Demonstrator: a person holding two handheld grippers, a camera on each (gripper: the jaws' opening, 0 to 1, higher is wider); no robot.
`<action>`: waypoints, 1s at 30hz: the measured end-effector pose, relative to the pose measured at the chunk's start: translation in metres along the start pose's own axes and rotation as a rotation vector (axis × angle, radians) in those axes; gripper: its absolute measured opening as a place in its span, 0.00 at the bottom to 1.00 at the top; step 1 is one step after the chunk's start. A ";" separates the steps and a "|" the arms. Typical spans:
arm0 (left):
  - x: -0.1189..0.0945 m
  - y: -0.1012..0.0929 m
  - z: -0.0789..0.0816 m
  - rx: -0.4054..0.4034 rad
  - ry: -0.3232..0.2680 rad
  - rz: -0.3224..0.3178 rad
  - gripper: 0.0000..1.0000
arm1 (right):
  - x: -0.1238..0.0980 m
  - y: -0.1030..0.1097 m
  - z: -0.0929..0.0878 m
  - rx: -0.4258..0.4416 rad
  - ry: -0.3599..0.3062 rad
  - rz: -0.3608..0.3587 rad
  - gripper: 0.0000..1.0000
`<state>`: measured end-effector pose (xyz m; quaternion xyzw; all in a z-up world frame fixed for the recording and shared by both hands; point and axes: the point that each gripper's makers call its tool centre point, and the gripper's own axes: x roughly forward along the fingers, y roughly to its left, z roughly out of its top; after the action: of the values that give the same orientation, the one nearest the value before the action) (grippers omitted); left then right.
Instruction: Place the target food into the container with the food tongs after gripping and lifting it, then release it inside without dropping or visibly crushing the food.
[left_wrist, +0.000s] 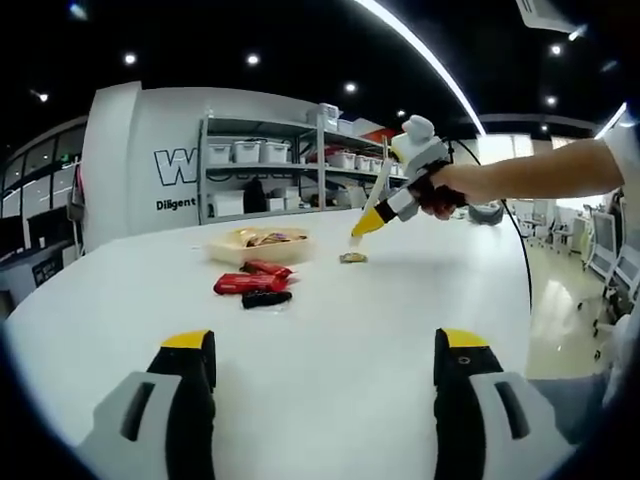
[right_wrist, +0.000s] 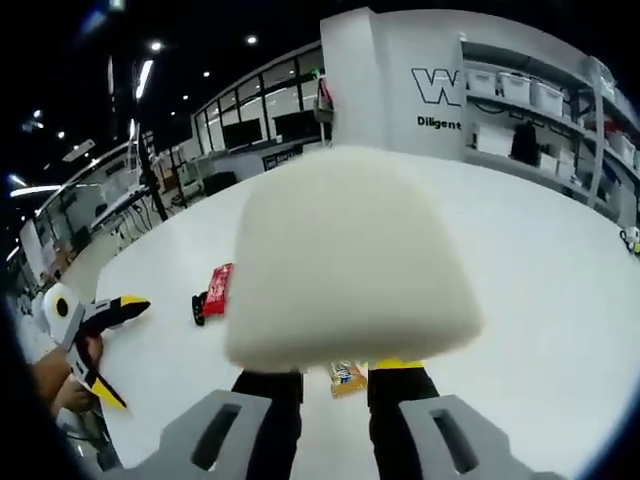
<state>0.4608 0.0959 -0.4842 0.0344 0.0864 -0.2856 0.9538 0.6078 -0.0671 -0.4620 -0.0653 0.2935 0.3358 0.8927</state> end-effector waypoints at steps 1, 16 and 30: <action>0.000 0.000 0.000 0.001 -0.001 0.001 0.89 | 0.001 0.000 0.000 -0.008 0.000 -0.001 0.19; 0.000 0.000 -0.001 0.003 0.001 0.002 0.89 | 0.020 -0.002 -0.021 -0.068 0.094 0.019 0.16; 0.000 0.000 -0.001 0.004 0.002 0.002 0.89 | 0.006 -0.005 -0.004 0.027 0.042 0.025 0.11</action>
<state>0.4609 0.0956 -0.4849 0.0367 0.0867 -0.2846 0.9540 0.6124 -0.0686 -0.4687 -0.0566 0.3176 0.3414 0.8828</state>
